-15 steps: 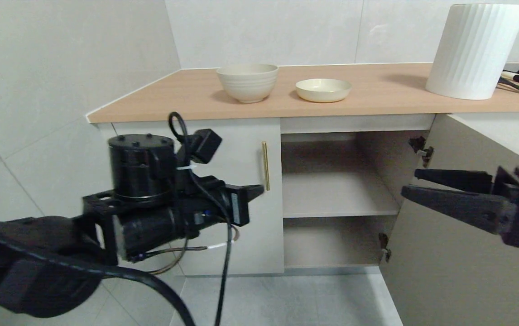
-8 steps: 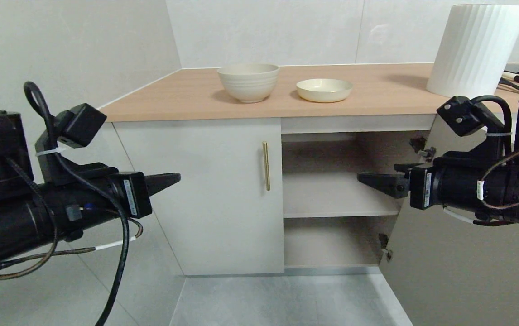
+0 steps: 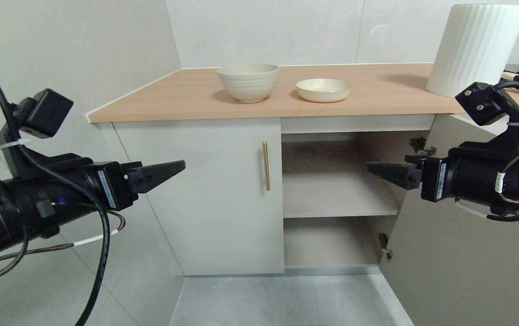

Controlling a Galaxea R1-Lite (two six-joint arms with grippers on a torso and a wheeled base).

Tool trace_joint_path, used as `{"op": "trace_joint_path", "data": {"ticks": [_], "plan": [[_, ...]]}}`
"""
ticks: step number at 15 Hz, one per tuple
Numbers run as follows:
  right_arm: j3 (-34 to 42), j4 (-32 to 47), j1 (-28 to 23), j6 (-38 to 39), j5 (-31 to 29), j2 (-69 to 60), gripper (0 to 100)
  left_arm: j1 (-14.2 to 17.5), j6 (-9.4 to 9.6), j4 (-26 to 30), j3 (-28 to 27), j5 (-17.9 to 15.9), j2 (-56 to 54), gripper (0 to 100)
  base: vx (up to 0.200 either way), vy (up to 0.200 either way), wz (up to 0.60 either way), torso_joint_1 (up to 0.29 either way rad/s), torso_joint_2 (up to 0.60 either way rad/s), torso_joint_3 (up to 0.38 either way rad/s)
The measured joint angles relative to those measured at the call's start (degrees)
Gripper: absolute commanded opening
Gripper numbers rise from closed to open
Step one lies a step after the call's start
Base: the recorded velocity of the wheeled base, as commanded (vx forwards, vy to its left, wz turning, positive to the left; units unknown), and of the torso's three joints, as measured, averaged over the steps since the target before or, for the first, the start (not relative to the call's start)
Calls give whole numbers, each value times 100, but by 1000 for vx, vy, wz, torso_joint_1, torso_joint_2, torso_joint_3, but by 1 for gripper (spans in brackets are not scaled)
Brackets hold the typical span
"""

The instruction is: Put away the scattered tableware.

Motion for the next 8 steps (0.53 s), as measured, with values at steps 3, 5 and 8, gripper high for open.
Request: {"op": "trace_joint_path", "data": {"ticks": [3, 5, 8], "plan": [[5, 2, -2, 0, -7, -63, 100, -2, 12, 39, 7, -7, -111, 100, 0, 0, 0, 0, 0, 0], [7, 0, -2, 0, -9, -90, 100, -2, 62, 50, 5, -13, -166, 100, 200, 0, 0, -5, 5, 2], [-15, 257, 9, -6, 2, -267, 100, -2, 104, 154, -33, -16, -243, 100, 200, 0, 0, 4, 1, 12]]}}
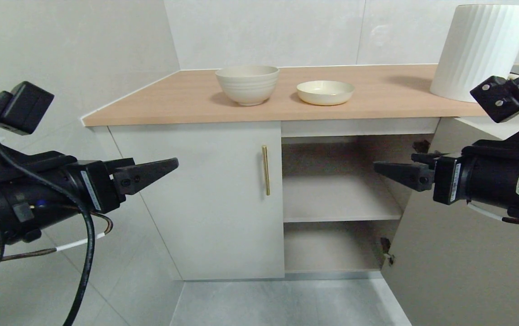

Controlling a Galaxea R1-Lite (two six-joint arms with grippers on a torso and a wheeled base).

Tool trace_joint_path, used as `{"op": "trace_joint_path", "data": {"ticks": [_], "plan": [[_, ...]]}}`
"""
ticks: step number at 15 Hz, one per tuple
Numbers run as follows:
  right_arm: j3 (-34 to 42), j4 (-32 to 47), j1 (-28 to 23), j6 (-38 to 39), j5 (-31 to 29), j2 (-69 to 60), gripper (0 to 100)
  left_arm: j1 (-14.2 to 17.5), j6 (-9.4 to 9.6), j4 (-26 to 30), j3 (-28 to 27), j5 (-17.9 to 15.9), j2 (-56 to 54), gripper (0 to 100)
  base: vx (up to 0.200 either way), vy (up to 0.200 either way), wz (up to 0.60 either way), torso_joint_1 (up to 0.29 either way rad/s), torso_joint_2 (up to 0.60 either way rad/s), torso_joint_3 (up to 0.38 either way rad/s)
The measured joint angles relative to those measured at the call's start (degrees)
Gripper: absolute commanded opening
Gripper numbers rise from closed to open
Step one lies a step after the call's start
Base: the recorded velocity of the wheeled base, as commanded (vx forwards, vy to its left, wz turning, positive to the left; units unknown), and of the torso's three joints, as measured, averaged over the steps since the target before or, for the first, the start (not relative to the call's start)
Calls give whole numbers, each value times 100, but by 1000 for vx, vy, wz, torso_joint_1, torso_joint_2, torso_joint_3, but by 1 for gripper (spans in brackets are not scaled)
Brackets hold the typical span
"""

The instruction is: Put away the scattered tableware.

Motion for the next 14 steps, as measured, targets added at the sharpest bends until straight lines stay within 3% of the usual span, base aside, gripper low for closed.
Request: {"op": "trace_joint_path", "data": {"ticks": [6, 14], "plan": [[-126, 352, 138, 72, -10, -304, 100, 0, 0, -9, -23, 16, -13, 100, 200, 0, 0, 3, 2, 2], [191, -215, 278, 149, 22, -471, 100, 0, 0, -41, -28, 49, -72, 100, 0, 0, 0, 0, 0, 0]]}}
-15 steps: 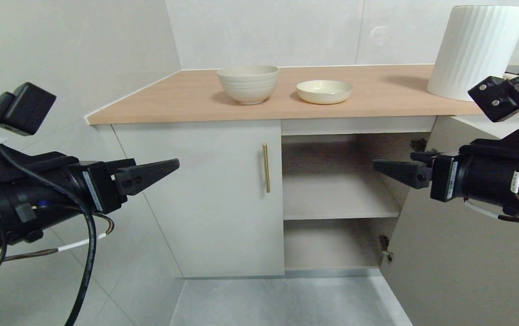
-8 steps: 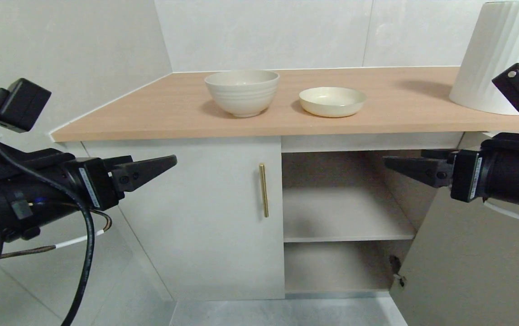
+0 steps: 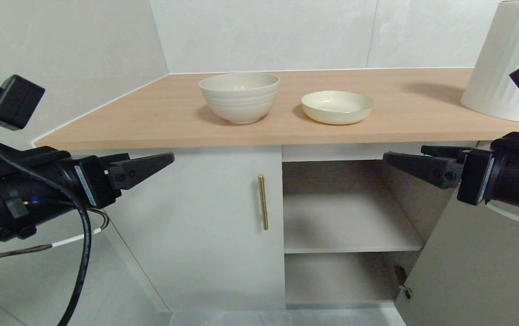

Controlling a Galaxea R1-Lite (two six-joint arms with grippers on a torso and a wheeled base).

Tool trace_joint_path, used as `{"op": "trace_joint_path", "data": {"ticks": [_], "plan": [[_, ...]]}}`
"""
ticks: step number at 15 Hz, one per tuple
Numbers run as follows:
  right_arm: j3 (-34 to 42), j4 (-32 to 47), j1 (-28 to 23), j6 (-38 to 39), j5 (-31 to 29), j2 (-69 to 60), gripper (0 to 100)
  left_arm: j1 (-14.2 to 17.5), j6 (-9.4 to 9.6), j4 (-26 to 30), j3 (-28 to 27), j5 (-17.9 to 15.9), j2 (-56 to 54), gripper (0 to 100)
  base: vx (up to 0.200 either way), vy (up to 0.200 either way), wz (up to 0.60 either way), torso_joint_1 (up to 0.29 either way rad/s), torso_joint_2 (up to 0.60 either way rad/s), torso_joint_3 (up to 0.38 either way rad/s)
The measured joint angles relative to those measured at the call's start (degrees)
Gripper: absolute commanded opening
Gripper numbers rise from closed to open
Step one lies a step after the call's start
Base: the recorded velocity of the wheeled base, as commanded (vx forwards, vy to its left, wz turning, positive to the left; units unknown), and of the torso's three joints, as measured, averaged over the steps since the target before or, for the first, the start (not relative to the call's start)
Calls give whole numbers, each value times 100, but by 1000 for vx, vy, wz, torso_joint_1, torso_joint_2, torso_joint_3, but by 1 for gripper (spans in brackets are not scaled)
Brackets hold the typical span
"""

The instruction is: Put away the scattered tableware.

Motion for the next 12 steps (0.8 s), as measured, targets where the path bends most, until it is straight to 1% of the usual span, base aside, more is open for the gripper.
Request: {"op": "trace_joint_path", "data": {"ticks": [2, 5, 9, 12], "plan": [[82, -32, 1, -90, 4, -1, 100, 0, 0, 2, -5, 26, 2, 100, 0, 0, 0, 27, -180, -154], [112, -29, 1, -99, 1, -6, 100, 0, 0, 0, -5, 26, 2, 100, 0, 0, 0, 92, -242, -292], [107, -35, 1, -102, 0, 27, 100, 0, -2, -5, -6, 22, 140, 100, 0, 0, 0, 126, -538, -303], [101, -46, -7, -105, -5, 85, 100, 0, 0, 0, -41, 17, 336, 100, 0, 0, 0, 178, -463, -297]]}}
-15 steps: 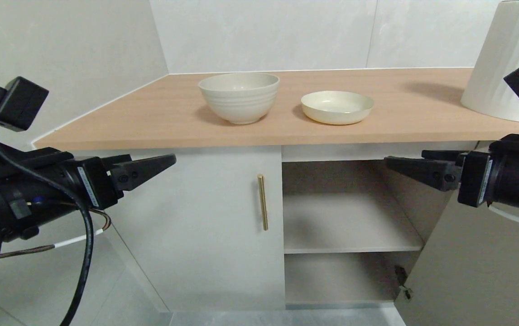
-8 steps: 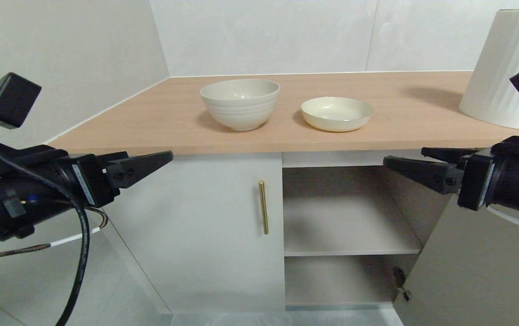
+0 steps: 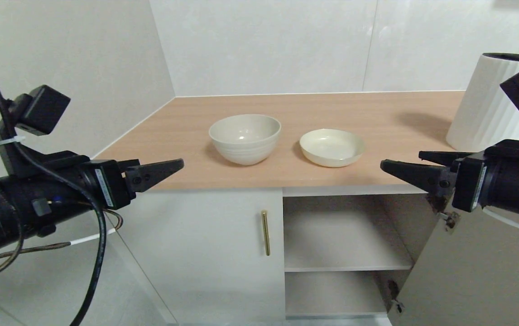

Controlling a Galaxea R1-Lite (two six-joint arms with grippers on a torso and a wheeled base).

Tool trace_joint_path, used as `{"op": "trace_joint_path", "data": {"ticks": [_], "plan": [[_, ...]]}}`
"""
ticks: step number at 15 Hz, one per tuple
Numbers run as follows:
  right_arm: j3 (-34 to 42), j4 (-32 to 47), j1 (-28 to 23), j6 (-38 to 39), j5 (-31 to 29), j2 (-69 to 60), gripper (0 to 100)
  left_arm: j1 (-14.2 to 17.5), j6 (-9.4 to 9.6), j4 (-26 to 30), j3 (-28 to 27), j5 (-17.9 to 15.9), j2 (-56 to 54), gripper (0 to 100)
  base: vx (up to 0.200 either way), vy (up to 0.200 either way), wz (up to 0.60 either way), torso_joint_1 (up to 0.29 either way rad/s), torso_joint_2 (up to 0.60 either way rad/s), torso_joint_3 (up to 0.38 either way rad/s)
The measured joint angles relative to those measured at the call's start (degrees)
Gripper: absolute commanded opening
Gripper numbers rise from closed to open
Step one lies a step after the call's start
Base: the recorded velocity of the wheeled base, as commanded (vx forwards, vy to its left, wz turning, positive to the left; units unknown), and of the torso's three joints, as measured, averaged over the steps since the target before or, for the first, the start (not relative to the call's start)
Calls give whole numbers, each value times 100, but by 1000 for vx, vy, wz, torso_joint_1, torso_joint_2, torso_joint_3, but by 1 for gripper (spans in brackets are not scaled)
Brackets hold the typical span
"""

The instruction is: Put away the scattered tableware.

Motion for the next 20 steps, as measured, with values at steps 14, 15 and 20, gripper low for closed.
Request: {"op": "trace_joint_path", "data": {"ticks": [14, 15, 20], "plan": [[-2224, 1809, -483, 539, -549, 1443, 100, 0, -250, 2110, -2310, 684, 1373, 100, 0, 0, 0, 102, -245, -147], [-2599, 2194, -513, 797, -696, 1686, 100, 0, -411, 2322, -2500, 800, 1552, 100, 0, 0, 0, 0, 0, 0], [-3163, 2121, -571, 1073, -1652, 2610, 100, -188, -1378, 2068, -3277, 1918, 2605, 100, 0, 0, 0, 0, 0, 0]]}}
